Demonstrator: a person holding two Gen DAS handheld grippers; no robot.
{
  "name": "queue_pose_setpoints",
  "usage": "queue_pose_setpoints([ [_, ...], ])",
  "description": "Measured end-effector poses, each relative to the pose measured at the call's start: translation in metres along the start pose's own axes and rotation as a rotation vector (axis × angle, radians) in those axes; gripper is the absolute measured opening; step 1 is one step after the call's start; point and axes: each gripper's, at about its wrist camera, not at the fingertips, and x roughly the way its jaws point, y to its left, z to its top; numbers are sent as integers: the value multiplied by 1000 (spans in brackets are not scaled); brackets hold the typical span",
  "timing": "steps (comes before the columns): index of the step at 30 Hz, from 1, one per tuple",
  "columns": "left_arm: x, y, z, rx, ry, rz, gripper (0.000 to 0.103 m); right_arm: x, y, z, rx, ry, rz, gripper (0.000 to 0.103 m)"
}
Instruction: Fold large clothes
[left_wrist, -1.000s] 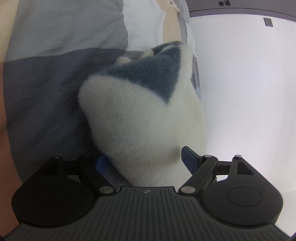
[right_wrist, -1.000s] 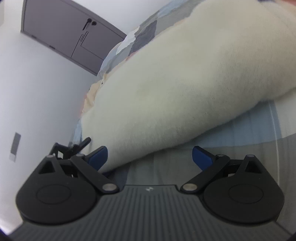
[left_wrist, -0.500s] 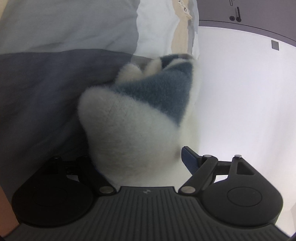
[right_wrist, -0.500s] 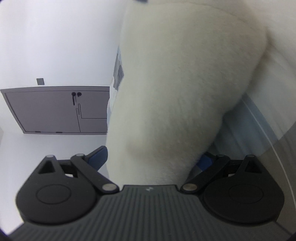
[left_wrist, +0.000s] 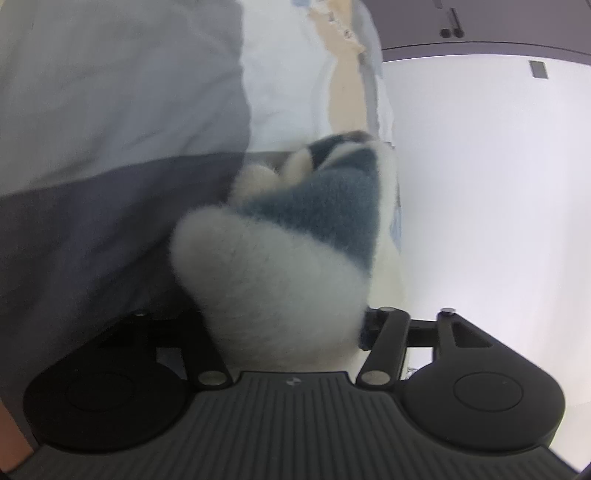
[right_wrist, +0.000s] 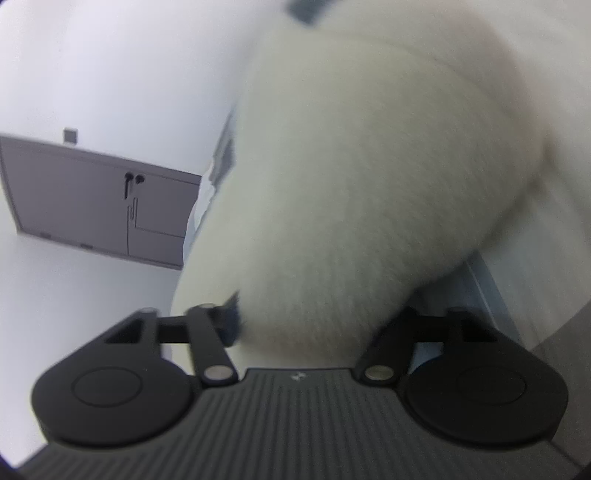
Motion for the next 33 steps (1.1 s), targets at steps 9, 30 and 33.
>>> queue_pose_setpoints([
  [9,-39,-7,-24,87,-63,-64,55,-37,18,-10,-170,-37,17,44],
  [30,-63,-121,-89,226,16,-187,55,-138,62,55,-260,-98,102,44],
  [33,-54,-155,-106,248,26,-217,55,-155,71,85,-263,-119,122,44],
])
